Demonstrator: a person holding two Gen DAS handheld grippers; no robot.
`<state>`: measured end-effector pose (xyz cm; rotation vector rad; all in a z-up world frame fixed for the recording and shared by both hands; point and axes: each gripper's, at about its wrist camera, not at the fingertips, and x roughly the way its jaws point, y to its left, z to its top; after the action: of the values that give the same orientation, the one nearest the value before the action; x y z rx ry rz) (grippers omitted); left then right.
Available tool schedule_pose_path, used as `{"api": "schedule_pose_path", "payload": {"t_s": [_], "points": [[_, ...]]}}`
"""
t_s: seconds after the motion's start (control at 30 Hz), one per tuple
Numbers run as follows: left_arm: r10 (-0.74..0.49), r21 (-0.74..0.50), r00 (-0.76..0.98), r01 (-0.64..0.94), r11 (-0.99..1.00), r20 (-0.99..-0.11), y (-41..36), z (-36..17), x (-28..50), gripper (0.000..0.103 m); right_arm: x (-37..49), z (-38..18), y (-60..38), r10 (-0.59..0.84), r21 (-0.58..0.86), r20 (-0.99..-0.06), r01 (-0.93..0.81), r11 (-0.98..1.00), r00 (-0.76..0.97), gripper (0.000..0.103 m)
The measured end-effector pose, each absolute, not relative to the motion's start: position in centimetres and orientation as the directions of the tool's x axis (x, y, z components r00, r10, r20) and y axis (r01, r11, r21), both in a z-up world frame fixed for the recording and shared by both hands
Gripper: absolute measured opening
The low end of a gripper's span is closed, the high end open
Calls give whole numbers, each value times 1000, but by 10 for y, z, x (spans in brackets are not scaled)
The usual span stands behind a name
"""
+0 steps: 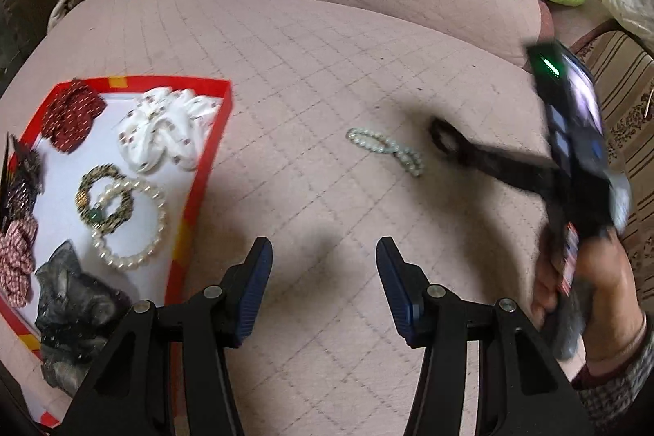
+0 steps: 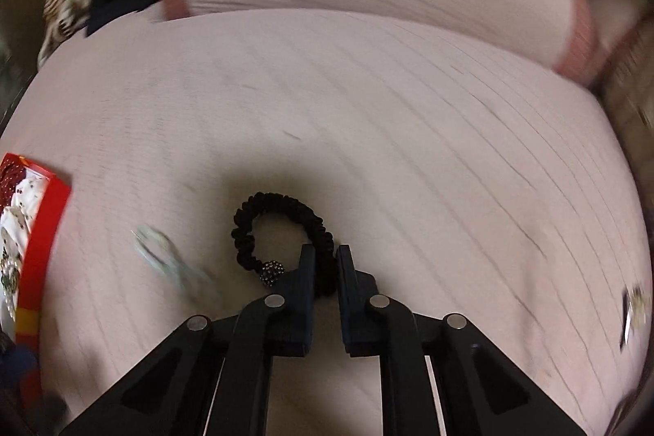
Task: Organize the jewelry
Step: 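Grasp black bead bracelet with right tool while left tool grasps pale green bead bracelet, then carry both bead bracelets over to the red-rimmed tray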
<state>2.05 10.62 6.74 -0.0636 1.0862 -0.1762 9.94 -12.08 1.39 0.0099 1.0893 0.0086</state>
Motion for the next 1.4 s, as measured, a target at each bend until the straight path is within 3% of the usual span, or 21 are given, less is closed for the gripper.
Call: {"api": "schedule_pose_path", "payload": {"t_s": [0.3,0.67,0.7,0.77,0.8,0.83,0.9,0.97,1.4], "points": [[-194,-150,432,135,979,-881,62,45,78,52,22,15,-177,88,117,-890,36,993,448,11],[-195,-149,414,140,979,-889,28,21,115,52,15,8,-164,110,145,-857,31,989,504,18],[-186,-140,416,139,980,-890,26,20,115,50,16,7,-161,110,147,-854,34,989,508,19],[-155,-105,432,137,985,-888,26,21,113,26,17,6,-157,98,138,-847,39,990,522,19],[-145,-92,430,142,986,-891,26,20,112,8,15,5,-155,89,131,-844,41,991,530,19],[-155,-102,427,145,984,-891,29,20,112,5,15,5,-153,78,118,-840,41,992,537,19],[-181,-133,415,142,981,-892,35,22,112,5,12,6,-152,69,109,-832,40,993,550,19],[-207,-166,410,134,977,-888,42,26,108,5,11,7,-154,90,133,-823,36,991,560,9],[-320,-243,477,217,945,-818,71,95,33,5,-31,53,-148,169,231,-761,18,973,626,9]]}}
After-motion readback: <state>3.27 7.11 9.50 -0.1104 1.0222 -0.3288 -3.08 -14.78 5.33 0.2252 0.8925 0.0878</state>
